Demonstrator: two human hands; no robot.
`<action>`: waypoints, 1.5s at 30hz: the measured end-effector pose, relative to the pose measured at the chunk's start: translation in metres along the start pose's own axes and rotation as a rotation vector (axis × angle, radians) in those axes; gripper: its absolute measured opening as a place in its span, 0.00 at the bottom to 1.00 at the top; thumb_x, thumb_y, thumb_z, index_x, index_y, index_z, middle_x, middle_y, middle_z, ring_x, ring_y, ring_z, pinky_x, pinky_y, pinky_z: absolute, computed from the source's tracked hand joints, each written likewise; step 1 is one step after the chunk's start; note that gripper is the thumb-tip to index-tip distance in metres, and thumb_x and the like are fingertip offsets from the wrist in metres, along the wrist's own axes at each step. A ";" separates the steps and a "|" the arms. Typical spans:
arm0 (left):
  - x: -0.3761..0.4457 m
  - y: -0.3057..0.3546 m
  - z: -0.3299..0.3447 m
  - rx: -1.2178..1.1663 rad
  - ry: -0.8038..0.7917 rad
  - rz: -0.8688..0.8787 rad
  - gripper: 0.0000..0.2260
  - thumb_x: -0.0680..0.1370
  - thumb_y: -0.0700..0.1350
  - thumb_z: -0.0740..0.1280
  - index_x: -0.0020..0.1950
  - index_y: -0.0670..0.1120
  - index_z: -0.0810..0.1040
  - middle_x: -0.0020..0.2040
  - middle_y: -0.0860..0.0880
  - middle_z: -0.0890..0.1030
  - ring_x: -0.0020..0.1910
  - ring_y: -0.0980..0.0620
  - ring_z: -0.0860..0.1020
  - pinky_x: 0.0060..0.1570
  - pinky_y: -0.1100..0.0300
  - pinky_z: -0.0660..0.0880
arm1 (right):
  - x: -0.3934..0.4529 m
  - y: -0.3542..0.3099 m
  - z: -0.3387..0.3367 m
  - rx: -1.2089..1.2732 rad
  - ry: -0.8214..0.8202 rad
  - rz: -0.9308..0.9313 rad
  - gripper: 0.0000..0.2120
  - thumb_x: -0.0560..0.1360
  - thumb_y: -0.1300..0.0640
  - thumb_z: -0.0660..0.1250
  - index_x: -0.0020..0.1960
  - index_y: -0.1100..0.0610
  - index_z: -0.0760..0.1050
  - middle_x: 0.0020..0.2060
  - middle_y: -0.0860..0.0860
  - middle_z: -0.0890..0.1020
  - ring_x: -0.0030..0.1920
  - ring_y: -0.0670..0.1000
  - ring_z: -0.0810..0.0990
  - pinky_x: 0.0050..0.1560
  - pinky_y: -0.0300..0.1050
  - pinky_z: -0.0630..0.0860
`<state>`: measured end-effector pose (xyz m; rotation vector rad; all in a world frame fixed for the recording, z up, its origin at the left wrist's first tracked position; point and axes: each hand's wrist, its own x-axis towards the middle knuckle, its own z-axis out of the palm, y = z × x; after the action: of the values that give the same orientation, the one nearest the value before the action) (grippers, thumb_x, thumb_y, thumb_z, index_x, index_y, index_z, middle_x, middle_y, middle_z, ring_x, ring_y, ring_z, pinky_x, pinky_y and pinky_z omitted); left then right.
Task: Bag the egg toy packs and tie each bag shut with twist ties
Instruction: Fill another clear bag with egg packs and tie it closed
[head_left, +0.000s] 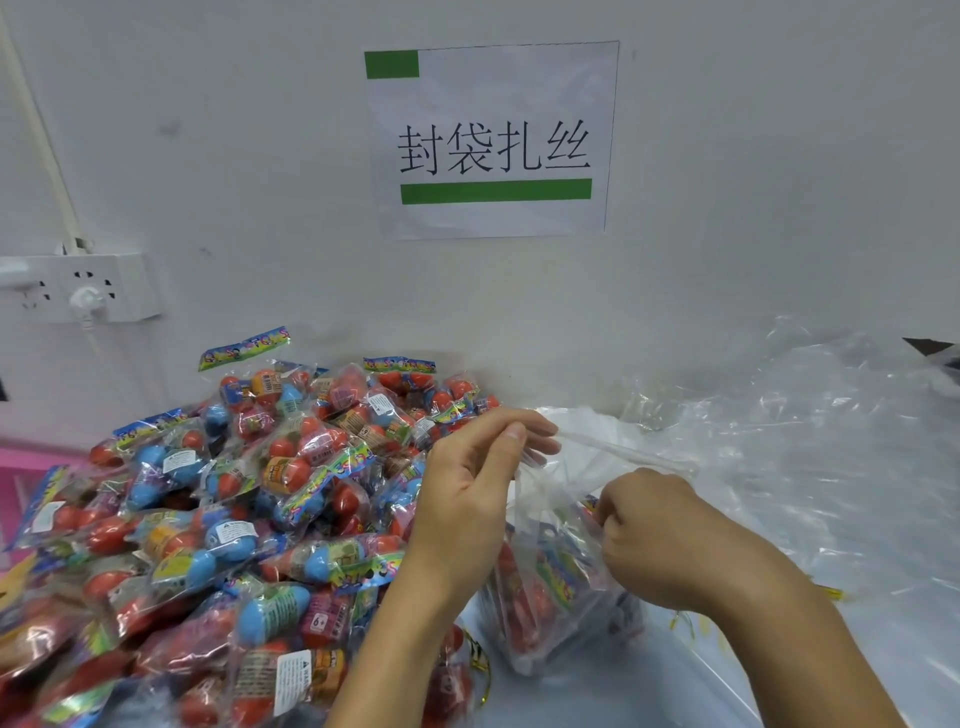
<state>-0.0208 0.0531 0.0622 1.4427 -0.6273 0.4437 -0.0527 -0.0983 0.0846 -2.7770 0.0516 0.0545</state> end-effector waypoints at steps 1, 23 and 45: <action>0.000 0.000 0.000 -0.002 -0.001 0.000 0.14 0.78 0.42 0.59 0.49 0.38 0.83 0.43 0.45 0.85 0.44 0.50 0.83 0.47 0.63 0.77 | 0.001 0.001 0.001 0.000 0.007 -0.004 0.09 0.77 0.61 0.56 0.38 0.55 0.68 0.43 0.53 0.73 0.51 0.56 0.71 0.46 0.45 0.71; 0.001 -0.006 0.000 0.099 -0.019 -0.038 0.12 0.81 0.43 0.60 0.48 0.41 0.83 0.41 0.47 0.84 0.43 0.51 0.84 0.46 0.59 0.79 | 0.008 -0.006 0.014 0.034 0.294 0.031 0.09 0.70 0.58 0.63 0.33 0.55 0.67 0.33 0.52 0.70 0.35 0.55 0.68 0.29 0.42 0.64; 0.002 -0.007 0.000 0.357 0.206 0.071 0.11 0.84 0.40 0.60 0.48 0.46 0.81 0.40 0.56 0.83 0.37 0.54 0.80 0.39 0.60 0.76 | 0.008 -0.004 0.012 0.169 0.334 -0.109 0.08 0.73 0.60 0.63 0.43 0.58 0.81 0.42 0.54 0.82 0.42 0.58 0.82 0.45 0.54 0.82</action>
<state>-0.0148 0.0518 0.0587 1.6865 -0.4480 0.7801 -0.0446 -0.0900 0.0742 -2.5856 -0.0104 -0.4222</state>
